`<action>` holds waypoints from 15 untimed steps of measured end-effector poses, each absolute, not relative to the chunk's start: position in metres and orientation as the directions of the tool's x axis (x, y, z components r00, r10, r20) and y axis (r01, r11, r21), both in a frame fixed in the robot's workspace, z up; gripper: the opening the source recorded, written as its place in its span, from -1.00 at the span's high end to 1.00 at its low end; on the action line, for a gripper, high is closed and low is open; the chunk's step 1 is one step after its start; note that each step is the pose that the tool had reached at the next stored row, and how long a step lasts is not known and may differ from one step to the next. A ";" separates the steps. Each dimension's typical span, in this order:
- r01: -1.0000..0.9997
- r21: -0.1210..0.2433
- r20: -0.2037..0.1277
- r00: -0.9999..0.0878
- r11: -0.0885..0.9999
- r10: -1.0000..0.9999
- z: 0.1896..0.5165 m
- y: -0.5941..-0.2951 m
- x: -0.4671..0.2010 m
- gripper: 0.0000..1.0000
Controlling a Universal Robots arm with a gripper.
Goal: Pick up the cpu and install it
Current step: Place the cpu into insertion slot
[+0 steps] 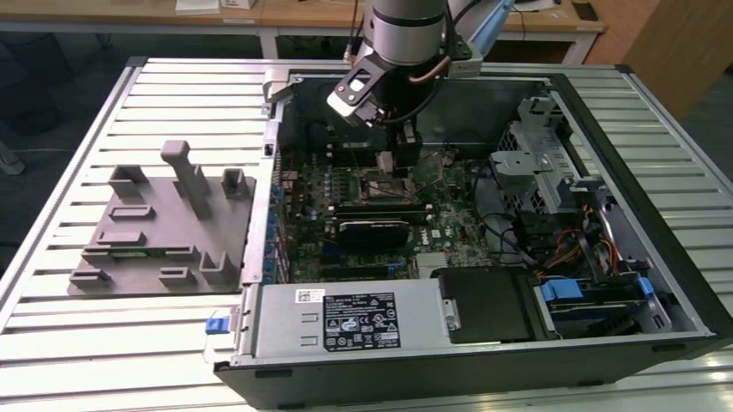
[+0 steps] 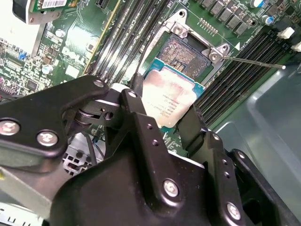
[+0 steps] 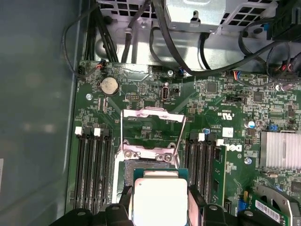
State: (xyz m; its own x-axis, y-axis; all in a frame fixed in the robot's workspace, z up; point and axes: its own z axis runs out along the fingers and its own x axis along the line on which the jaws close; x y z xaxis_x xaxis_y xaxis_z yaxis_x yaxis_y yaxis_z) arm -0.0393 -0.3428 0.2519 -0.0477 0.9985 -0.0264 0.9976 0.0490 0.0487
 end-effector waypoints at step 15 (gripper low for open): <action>0.998 0.049 -0.027 -0.048 0.049 0.998 0.243 -0.343 -0.039 -0.08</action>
